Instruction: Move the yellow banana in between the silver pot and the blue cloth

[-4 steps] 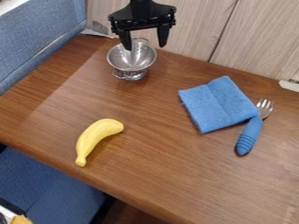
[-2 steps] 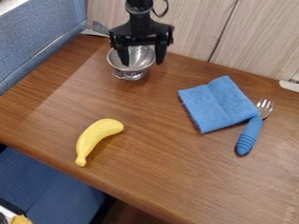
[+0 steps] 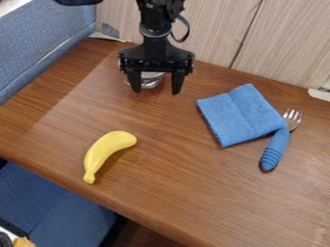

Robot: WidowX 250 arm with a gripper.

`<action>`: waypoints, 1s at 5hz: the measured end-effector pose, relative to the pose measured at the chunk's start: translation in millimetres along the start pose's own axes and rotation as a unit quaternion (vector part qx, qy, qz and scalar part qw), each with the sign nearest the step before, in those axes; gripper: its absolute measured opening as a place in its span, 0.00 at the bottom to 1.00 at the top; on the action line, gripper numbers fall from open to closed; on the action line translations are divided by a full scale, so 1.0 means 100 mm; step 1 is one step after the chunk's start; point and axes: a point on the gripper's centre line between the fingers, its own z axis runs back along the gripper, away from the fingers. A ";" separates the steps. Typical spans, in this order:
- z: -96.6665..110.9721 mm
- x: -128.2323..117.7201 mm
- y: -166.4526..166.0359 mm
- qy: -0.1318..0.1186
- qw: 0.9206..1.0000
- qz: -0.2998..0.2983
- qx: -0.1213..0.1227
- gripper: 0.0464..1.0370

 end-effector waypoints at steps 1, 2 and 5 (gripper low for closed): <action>0.03 -0.25 0.11 0.010 0.999 -0.029 0.015 0.96; 0.04 -0.52 0.29 0.040 0.996 -0.066 0.046 0.96; -0.21 -0.73 0.71 0.114 0.979 -0.163 0.052 0.96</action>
